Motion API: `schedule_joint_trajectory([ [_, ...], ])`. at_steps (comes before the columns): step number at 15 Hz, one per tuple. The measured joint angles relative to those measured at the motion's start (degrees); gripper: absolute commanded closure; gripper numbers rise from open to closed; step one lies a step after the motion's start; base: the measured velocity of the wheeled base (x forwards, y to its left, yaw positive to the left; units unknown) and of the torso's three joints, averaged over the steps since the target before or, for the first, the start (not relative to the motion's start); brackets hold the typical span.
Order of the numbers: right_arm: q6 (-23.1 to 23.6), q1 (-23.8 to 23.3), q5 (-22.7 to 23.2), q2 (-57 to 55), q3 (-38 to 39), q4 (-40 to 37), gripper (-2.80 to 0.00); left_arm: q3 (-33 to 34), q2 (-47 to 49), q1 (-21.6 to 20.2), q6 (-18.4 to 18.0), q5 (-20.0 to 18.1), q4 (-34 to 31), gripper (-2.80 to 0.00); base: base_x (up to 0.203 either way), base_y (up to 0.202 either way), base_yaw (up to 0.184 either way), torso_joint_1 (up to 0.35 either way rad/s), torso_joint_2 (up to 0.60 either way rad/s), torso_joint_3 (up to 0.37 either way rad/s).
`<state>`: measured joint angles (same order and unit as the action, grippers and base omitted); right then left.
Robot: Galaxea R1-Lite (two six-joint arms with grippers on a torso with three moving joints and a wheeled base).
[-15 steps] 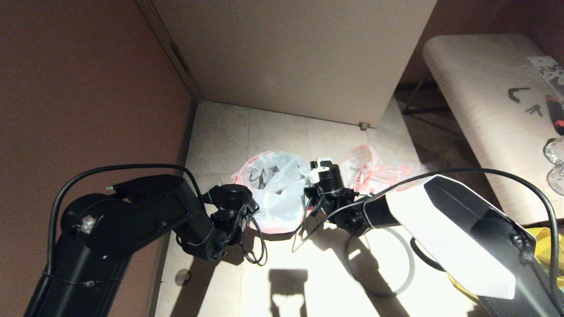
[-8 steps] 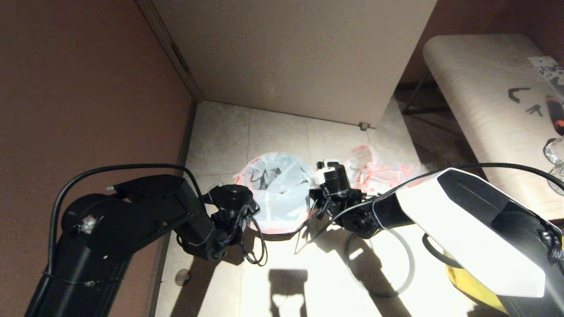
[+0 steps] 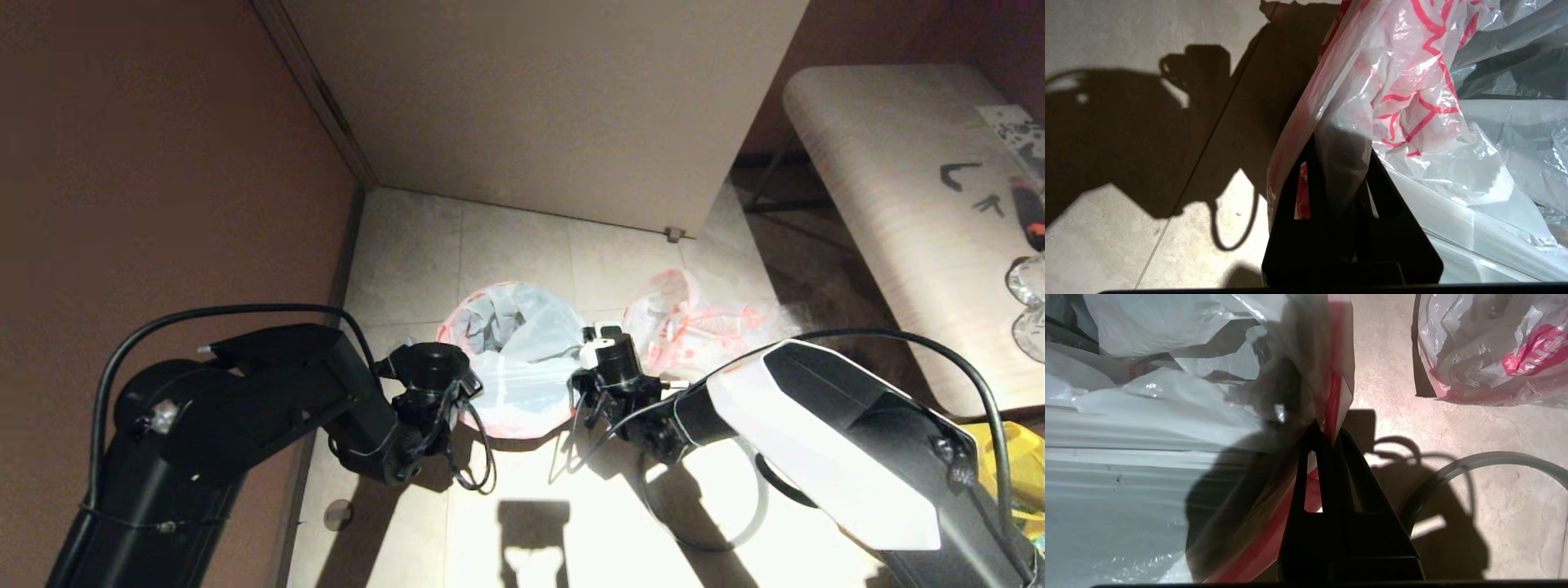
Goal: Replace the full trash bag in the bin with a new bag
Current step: Put the new garbage bag on the trash can
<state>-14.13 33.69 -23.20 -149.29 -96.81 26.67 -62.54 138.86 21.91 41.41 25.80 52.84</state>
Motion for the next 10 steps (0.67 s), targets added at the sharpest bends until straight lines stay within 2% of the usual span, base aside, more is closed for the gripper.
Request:
schedule_joint_trajectory([
  [2,1.14,-0.44,0.0,-0.86,-1.42,-0.09,0.0,0.13,-0.05,0.0,-0.04,-0.06,-0.37,0.0,0.0,0.0,0.0,0.0,0.0,0.0],
  [3,2.1,-0.65,-0.03,-1.04,-1.67,-0.1,-2.8,0.13,-0.13,0.0,-0.03,-0.07,-1.38,0.0,0.0,0.0,0.0,0.0,0.0,0.0],
  [6,2.42,-0.53,-0.34,-0.05,-0.15,0.09,-2.8,0.16,-0.41,0.05,-0.03,-0.15,-2.21,0.0,0.0,0.0,0.0,0.0,0.0,0.0],
  [10,1.92,1.23,-0.08,5.9,9.2,0.26,-2.8,0.7,-0.94,0.22,-0.9,-0.12,-3.16,0.0,0.0,0.0,0.0,0.0,0.0,0.0],
])
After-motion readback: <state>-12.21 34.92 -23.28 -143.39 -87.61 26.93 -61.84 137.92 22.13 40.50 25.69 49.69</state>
